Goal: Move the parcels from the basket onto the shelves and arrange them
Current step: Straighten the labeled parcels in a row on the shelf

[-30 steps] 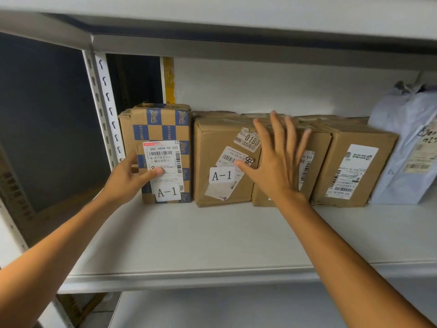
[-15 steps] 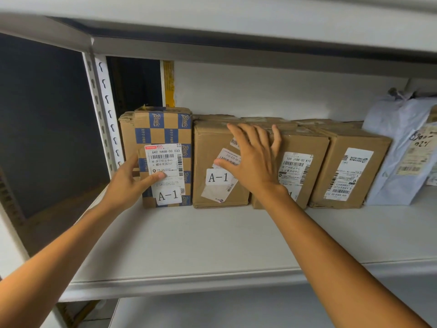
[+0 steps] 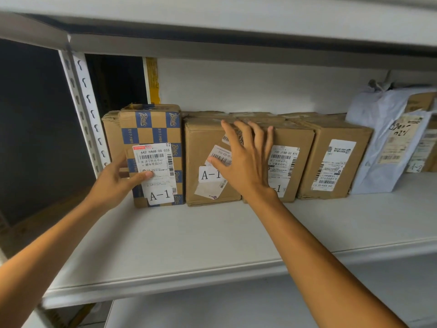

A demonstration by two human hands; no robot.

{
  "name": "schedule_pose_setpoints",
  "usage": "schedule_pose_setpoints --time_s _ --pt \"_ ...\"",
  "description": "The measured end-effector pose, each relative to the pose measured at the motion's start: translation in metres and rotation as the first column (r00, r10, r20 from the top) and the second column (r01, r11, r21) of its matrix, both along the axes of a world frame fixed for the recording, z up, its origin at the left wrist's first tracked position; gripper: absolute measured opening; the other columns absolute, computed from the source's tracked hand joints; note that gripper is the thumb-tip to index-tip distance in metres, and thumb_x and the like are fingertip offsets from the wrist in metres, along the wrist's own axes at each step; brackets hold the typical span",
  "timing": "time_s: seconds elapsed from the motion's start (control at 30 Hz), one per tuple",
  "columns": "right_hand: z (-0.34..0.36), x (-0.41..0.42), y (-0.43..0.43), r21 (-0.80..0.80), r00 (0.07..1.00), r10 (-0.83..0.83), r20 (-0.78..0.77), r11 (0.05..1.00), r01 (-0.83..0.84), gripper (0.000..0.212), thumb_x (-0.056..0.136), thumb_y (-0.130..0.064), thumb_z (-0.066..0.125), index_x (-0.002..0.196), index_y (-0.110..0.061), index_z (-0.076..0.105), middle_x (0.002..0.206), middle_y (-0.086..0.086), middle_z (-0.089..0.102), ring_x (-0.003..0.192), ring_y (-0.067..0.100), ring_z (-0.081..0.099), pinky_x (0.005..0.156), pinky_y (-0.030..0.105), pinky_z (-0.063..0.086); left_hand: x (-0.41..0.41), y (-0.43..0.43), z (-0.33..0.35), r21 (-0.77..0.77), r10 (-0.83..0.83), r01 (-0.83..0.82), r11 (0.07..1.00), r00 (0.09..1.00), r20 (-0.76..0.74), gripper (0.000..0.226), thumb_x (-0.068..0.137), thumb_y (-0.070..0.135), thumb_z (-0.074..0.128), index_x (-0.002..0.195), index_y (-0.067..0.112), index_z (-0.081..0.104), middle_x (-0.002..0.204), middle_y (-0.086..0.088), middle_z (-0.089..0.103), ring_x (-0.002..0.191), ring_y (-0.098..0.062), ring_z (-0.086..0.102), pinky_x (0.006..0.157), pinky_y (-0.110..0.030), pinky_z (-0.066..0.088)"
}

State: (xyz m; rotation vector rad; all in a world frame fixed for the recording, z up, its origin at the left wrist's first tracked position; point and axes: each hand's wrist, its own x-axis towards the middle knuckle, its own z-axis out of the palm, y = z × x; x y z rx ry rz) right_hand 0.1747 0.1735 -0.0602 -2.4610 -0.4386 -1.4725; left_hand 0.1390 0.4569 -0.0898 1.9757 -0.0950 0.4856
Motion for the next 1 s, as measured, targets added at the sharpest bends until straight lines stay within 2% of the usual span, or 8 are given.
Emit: schedule_pose_setpoints --time_s 0.13,0.3,0.43,0.63,0.73,0.8,0.87,1.0 --pt "-0.002 0.003 -0.013 0.015 0.998 0.000 0.065 1.000 -0.001 0.083 0.068 -0.067 0.072 0.138 -0.027 0.054 0.134 0.008 0.055 0.130 0.033 0.044 0.115 0.059 0.012 0.004 -0.010 0.002 0.001 -0.026 0.026 1.000 1.000 0.015 0.055 0.064 0.048 0.072 0.116 0.049 0.055 0.115 0.013 0.063 0.104 -0.019 0.062 0.081 -0.043 0.056" --pt "-0.003 0.010 -0.030 0.006 0.998 0.045 0.050 0.999 -0.046 0.085 0.070 -0.062 0.073 0.142 -0.023 0.050 0.137 0.010 0.052 0.131 0.033 0.042 0.116 0.056 0.002 0.009 -0.023 -0.002 0.026 -0.035 0.033 0.999 0.998 0.055 0.057 0.065 0.051 0.072 0.120 0.045 0.056 0.113 0.018 0.062 0.100 -0.007 0.060 0.072 -0.026 0.050" --pt "-0.002 0.013 -0.030 -0.018 0.997 0.079 0.008 0.997 -0.079 0.086 0.073 -0.062 0.070 0.145 -0.022 0.044 0.141 0.010 0.049 0.136 0.033 0.038 0.117 0.056 -0.001 0.005 -0.022 -0.003 0.042 -0.003 0.000 0.999 0.998 0.069 0.060 0.070 0.048 0.069 0.126 0.041 0.049 0.117 0.018 0.060 0.105 -0.014 0.057 0.070 -0.021 0.046" --pt "-0.002 0.011 -0.031 -0.036 0.996 0.091 0.002 0.995 -0.091 0.088 0.075 -0.058 0.071 0.148 -0.021 0.040 0.147 0.013 0.042 0.139 0.034 0.032 0.117 0.058 -0.001 0.000 -0.018 0.008 0.067 0.025 -0.028 0.997 0.999 0.041 0.063 0.076 0.039 0.071 0.133 0.037 0.046 0.124 0.013 0.057 0.111 -0.015 0.053 0.077 -0.031 0.048" --pt "0.000 0.010 -0.029 -0.050 0.996 0.093 -0.010 0.994 -0.093 0.087 0.075 -0.056 0.072 0.148 -0.021 0.040 0.149 0.012 0.042 0.140 0.033 0.032 0.117 0.061 0.000 -0.005 -0.015 0.008 0.033 -0.049 0.051 0.998 0.998 -0.048 0.067 0.069 0.046 0.071 0.131 0.037 0.048 0.126 0.007 0.060 0.111 -0.022 0.060 0.089 -0.050 0.053" --pt "0.001 0.009 -0.029 -0.048 0.995 0.095 -0.019 0.994 -0.096 0.086 0.075 -0.055 0.073 0.147 -0.020 0.041 0.148 0.012 0.043 0.140 0.033 0.032 0.117 0.060 -0.001 -0.008 -0.015 0.006 0.028 -0.064 0.066 0.997 0.995 -0.071 0.066 0.068 0.046 0.070 0.129 0.038 0.047 0.124 0.007 0.060 0.113 -0.024 0.060 0.091 -0.055 0.051" --pt "0.001 0.007 -0.030 -0.043 0.995 0.098 -0.020 0.994 -0.099 0.085 0.075 -0.053 0.074 0.146 -0.020 0.042 0.147 0.013 0.043 0.139 0.034 0.033 0.117 0.059 -0.001 -0.009 -0.017 0.005 0.017 -0.064 0.065 0.998 0.995 -0.071 0.064 0.069 0.045 0.069 0.128 0.039 0.045 0.122 0.010 0.059 0.112 -0.022 0.059 0.088 -0.049 0.054" --pt "-0.001 0.003 -0.036 0.008 0.991 0.133 -0.004 0.991 -0.133 0.076 0.077 -0.041 0.076 0.142 -0.014 0.048 0.147 0.017 0.042 0.138 0.036 0.031 0.119 0.058 0.005 -0.005 -0.031 0.000 0.074 -0.001 0.000 0.997 1.000 0.022 0.062 0.082 0.035 0.068 0.137 0.032 0.039 0.118 0.016 0.057 0.103 -0.009 0.056 0.064 -0.014 0.048"
